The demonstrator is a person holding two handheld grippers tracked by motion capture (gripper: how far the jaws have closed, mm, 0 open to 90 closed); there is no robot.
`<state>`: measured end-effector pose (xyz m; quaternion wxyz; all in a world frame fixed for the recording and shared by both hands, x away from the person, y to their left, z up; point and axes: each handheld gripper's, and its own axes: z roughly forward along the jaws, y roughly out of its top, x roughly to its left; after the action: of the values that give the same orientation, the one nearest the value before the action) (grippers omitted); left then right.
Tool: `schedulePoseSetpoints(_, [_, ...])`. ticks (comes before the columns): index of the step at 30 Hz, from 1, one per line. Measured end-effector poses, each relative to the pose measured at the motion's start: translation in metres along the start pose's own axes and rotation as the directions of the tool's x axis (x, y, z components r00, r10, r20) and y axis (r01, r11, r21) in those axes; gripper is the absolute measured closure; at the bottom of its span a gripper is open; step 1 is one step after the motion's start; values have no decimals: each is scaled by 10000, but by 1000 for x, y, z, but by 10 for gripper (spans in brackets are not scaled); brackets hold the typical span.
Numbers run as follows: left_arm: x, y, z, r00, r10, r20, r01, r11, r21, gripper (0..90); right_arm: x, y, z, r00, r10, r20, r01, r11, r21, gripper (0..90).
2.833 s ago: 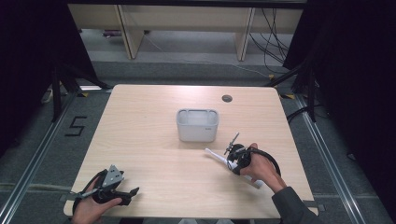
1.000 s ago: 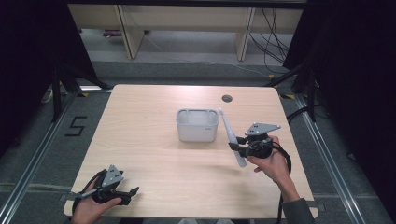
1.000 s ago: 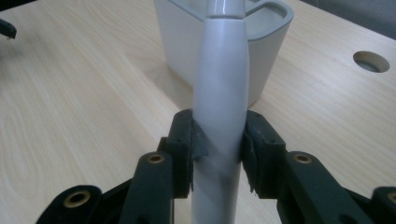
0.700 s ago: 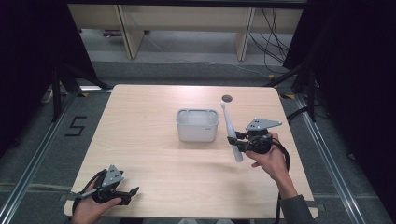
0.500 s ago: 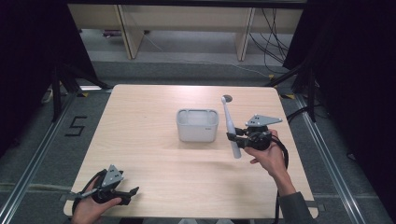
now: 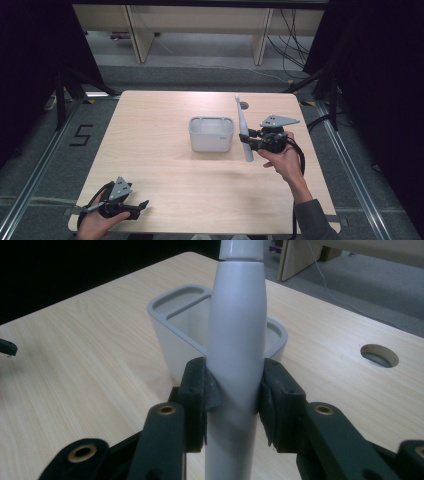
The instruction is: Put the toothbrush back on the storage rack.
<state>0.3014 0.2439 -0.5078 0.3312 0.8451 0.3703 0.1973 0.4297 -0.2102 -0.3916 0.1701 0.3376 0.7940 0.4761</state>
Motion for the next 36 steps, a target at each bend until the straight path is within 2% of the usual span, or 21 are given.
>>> schedulePoseSetpoints(2, [0, 0, 0, 10000, 8, 3, -8, 10000, 0, 158, 0, 3, 0, 10000, 60, -65, -60, 10000, 68, 666])
schedulePoseSetpoints(6, [0, 0, 0, 10000, 9, 7, -9, 10000, 0, 158, 0, 7, 4, 9997, 207, -142, -210, 9996, -164, 666])
schedulePoseSetpoints(7, [0, 0, 0, 10000, 11, 6, -11, 10000, 3, 158, -2, 8, 5, 9999, 72, -132, -74, 9999, -155, 666])
schedulePoseSetpoints(9, [0, 0, 0, 10000, -3, 11, 3, 10000, -5, 158, 1, 11, 6, 9989, 432, -196, -436, 9988, -207, 666])
schedulePoseSetpoints(10, [0, 0, 0, 10000, 10, 18, -10, 10000, 6, 158, -1, 13, 8, 9995, 136, -279, -144, 9995, -282, 666])
schedulePoseSetpoints(13, [0, 0, 0, 10000, 10, 4, -10, 10000, 2, 158, -1, 18, 10, 9995, 223, -211, -231, 9990, -372, 666])
schedulePoseSetpoints(14, [0, 0, 0, 10000, 6, 6, -6, 10000, 0, 158, -1, 19, 12, 9991, 264, -325, -277, 9988, -416, 666])
schedulePoseSetpoints(15, [-2, 0, 2, 9995, -304, 64, 306, 9992, -270, 158, 1, 21, 13, 9985, 419, -350, -433, 9981, -427, 666])
schedulePoseSetpoints(16, [-2, 0, 2, 9995, -325, 59, 327, 9991, -288, 158, 0, 23, 14, 9991, 334, -251, -343, 9987, -368, 666])
schedulePoseSetpoints(17, [-2, 0, 2, 9995, -321, 67, 323, 9991, -287, 158, 1, 25, 16, 9990, 361, -271, -375, 9979, -533, 666])
schedulePoseSetpoints(18, [-2, 0, 2, 9995, -314, 61, 315, 9991, -276, 158, 0, 27, 17, 9985, 364, -403, -383, 9982, -470, 666])
schedulePoseSetpoints(21, [-2, 0, 1, 9996, -263, 58, 264, 9995, -172, 158, -1, 32, 19, 9991, 331, -255, -347, 9974, -638, 665])
schedulePoseSetpoints(25, [-2, 0, 0, 9999, -156, 48, 157, 9998, -85, 158, -3, 37, 21, 9975, 638, -291, -656, 9956, -672, 666])
schedulePoseSetpoints(26, [0, 0, -1, 10000, 20, 18, -20, 10000, 70, 158, -3, 39, 21, 9979, 601, -248, -617, 9957, -694, 666])
schedulePoseSetpoints(29, [0, 0, -1, 10000, 22, 15, -22, 10000, 73, 158, -5, 43, 23, 9984, 464, -336, -492, 9947, -901, 666])
schedulePoseSetpoints(30, [-1, 0, -1, 10000, 4, 58, -4, 10000, 63, 158, -4, 44, 22, 9976, 646, -244, -664, 9945, -805, 666])
schedulePoseSetpoints(33, [-1, 0, -1, 10000, 1, 65, -2, 10000, 54, 158, -5, 50, 23, 9983, 569, -140, -581, 9926, -1068, 666])
schedulePoseSetpoints(35, [-1, 0, -1, 10000, -8, 61, 7, 10000, 48, 158, -5, 52, 24, 9980, 601, -178, -616, 9928, -1028, 666])
schedulePoseSetpoints(36, [-1, 0, -1, 10000, 10, 63, -11, 10000, 58, 158, -7, 53, 24, 9990, 450, -62, -454, 9924, -1142, 666])
